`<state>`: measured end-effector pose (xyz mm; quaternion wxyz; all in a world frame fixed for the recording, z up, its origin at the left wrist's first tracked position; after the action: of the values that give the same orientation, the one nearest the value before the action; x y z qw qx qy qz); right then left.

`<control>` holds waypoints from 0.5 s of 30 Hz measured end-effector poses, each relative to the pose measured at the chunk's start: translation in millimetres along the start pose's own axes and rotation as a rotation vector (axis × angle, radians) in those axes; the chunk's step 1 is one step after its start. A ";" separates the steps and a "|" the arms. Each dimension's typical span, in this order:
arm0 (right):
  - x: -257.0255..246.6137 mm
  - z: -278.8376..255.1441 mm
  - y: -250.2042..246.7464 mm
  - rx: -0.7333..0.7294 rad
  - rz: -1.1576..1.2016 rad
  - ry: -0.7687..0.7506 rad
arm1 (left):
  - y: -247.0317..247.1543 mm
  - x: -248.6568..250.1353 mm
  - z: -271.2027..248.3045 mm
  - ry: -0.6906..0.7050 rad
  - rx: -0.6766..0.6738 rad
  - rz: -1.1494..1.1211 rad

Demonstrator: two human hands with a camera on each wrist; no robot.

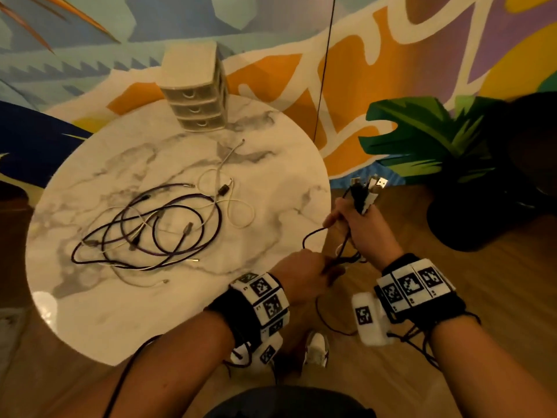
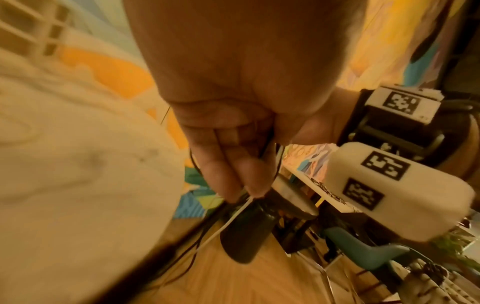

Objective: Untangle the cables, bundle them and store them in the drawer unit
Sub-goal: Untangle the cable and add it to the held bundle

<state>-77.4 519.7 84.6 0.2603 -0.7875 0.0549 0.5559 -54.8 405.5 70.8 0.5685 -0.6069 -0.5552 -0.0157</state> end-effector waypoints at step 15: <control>46.8 -25.4 -100.3 0.214 -0.053 0.057 | 62.3 25.6 51.5 0.030 -0.069 0.218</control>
<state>-0.6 603.3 83.5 0.3557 -0.7718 0.1006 0.5173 -33.4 475.1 27.4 0.5540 -0.6826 -0.4763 0.0180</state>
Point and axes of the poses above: each hand's wrist, its own z-axis towards the middle knuckle, its own y-axis out of the palm, x = y × z, the point moved 7 cm from there along z, towards the middle knuckle, and after that the axes turned 10 degrees about x, right-handed, at the moved point
